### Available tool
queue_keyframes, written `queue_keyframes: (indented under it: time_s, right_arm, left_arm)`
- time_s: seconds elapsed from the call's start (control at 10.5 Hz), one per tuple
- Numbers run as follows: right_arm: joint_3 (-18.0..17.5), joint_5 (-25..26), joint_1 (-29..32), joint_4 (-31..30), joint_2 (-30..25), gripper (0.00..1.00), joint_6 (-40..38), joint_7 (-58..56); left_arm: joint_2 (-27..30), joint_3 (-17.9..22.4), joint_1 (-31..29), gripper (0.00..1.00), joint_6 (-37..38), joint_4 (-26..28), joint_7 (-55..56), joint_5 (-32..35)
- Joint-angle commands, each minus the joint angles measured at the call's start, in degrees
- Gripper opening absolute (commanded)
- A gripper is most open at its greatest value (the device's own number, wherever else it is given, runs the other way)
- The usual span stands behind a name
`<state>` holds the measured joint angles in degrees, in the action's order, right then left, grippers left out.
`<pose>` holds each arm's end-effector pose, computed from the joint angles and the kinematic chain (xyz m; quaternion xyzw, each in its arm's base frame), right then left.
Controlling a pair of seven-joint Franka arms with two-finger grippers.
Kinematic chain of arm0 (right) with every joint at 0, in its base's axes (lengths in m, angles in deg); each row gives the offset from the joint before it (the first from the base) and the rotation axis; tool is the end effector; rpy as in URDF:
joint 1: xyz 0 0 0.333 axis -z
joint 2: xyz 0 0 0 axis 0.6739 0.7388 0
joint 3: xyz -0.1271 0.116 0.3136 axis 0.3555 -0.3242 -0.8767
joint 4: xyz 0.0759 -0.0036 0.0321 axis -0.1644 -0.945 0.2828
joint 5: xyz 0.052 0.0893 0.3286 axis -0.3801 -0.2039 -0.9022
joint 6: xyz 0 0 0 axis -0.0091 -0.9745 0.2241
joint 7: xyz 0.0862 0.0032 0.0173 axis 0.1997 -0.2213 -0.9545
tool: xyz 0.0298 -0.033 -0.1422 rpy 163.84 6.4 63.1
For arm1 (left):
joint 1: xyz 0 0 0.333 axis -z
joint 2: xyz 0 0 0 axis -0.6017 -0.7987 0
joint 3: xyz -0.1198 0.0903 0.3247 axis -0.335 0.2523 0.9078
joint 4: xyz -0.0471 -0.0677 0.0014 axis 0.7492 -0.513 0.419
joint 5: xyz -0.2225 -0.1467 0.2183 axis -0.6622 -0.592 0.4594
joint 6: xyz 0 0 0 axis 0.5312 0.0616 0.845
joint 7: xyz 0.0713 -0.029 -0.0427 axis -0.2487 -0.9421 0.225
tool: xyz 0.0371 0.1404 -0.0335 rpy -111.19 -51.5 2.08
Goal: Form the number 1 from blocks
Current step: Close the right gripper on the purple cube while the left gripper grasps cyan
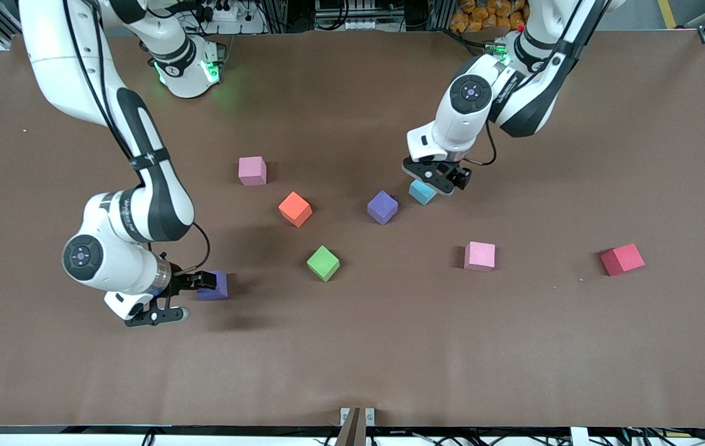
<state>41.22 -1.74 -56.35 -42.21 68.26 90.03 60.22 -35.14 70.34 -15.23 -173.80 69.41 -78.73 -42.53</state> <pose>0.6836 0.1319 0.2799 -0.9970 -0.0559 0.0146 0.0522 0.3956 -0.3181 0.3182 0.9527 -0.3032 -0.0110 0.0160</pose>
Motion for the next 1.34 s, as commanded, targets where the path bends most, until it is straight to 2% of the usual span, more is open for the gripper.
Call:
queue_keyframes:
  time_s: [0.0,0.29,0.86,0.95,1.05,1.14,1.24]
  right_arm:
    - [0.50,-1.33,-0.17,0.92,1.81,1.00,0.83,-0.96]
    - [0.59,-1.42,-0.96,0.48,3.04,1.00,3.46,-0.96]
    - [0.59,-1.33,-2.02,-0.66,4.79,1.00,3.38,-1.75]
    - [0.67,-1.42,-2.02,-1.71,4.80,1.00,3.47,-1.75]
    - [0.67,-1.42,-2.02,-1.89,4.80,0.92,3.38,-1.40]
    - [0.67,-1.42,-2.02,-1.98,4.88,0.75,3.12,-1.31]
    - [0.85,-1.42,-2.02,-1.90,4.80,0.58,2.94,-1.22]
  left_arm:
    - [-3.61,0.60,1.70,1.00,-5.00,0.85,1.24,0.37]
    - [-6.34,0.87,2.06,1.00,-7.04,0.41,1.15,0.81]
    - [-9.60,2.71,4.78,1.00,-9.06,0.41,1.06,1.17]
    - [-9.77,2.71,4.87,0.76,-9.06,0.50,1.06,1.17]
    - [-9.78,2.71,5.14,0.24,-9.06,0.50,1.15,1.17]
    - [-9.69,2.62,6.53,0.00,-8.98,0.50,2.89,1.17]
    - [-9.25,2.54,7.76,0.00,-8.54,0.33,8.39,1.25]
